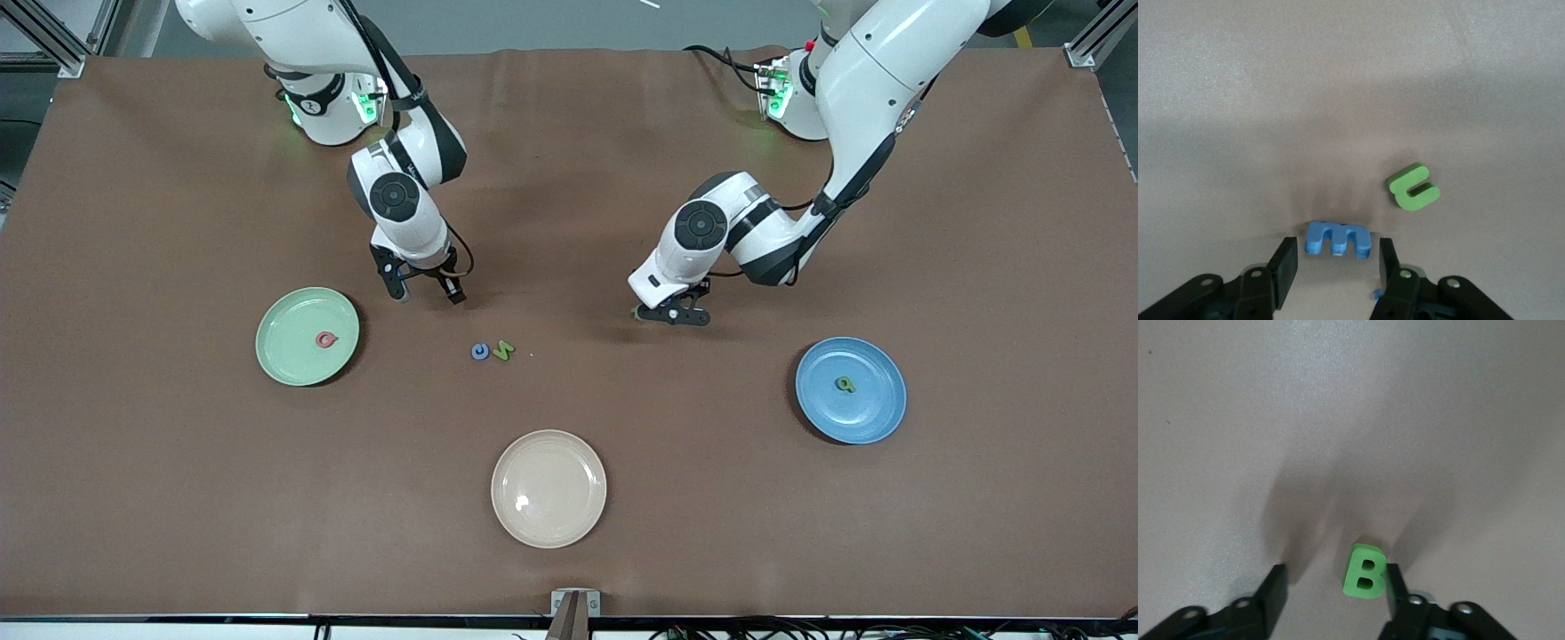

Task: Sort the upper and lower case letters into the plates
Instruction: 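Place the blue m on the blue plate with the left gripper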

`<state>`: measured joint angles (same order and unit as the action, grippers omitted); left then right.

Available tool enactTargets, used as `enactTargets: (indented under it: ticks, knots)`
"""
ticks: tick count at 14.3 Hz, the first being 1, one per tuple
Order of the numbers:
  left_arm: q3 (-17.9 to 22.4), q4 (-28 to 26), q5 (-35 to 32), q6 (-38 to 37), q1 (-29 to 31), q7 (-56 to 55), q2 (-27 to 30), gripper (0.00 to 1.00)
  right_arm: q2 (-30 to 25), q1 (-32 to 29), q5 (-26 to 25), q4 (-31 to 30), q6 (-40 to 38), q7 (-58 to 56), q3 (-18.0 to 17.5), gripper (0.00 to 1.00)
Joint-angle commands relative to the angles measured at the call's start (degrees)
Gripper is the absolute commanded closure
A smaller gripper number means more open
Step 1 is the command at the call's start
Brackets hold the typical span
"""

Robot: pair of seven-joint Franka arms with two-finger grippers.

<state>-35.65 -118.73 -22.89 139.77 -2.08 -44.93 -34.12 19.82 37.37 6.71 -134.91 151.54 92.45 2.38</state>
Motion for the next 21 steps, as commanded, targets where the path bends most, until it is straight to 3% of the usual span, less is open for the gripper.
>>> enactTargets:
  ticks: [1, 2, 9, 12, 14, 15, 18, 20, 21]
  knots:
    - [0.2, 1.3, -1.4, 0.4, -0.3, -1.2, -0.9, 0.43, -2.2, 0.6, 0.4, -2.5, 0.4, 0.9, 0.3, 0.42]
    - [0.2, 1.5, -1.4, 0.4, -0.3, -1.3, -1.0, 0.43, -2.2, 0.6, 0.4, -2.5, 0.2, 0.8, 0.3, 0.49]
    - [0.2, 1.9, -2.7, 0.4, -0.3, -1.3, -1.9, 0.45, -2.3, 0.5, 0.1, -2.5, 0.0, 0.4, 0.4, 0.62]
    - [0.2, 1.9, -2.8, 0.4, -0.3, -1.3, -1.9, 0.49, -2.2, 0.5, 0.0, -2.5, 0.0, 0.4, 0.4, 0.73]
    - [0.2, 1.8, -2.8, 0.3, -0.3, -1.2, -2.0, 0.59, -2.2, 0.5, 0.0, -2.5, 0.1, 0.4, 0.4, 0.95]
    - [0.2, 1.9, -2.8, 0.3, -0.3, -1.2, -2.0, 0.67, -2.2, 0.5, -0.1, -2.5, 0.2, 0.4, 0.4, 0.99]
    - [0.3, 2.4, -2.8, 0.1, 0.8, -1.0, -1.5, 0.94, -2.1, 0.5, -0.3, -2.1, 0.5, 0.3, 0.4, 1.0]
    - [0.3, 3.8, -2.7, -0.7, 1.7, -0.8, -0.2, 0.99, -2.0, 0.5, -0.3, -2.1, 0.4, 0.2, 0.4, 0.99]
    - [0.2, 4.5, -2.8, -1.2, 3.2, -0.5, 0.5, 0.99, -2.0, 0.4, -0.3, -2.0, 0.0, 0.1, 0.4, 0.88]
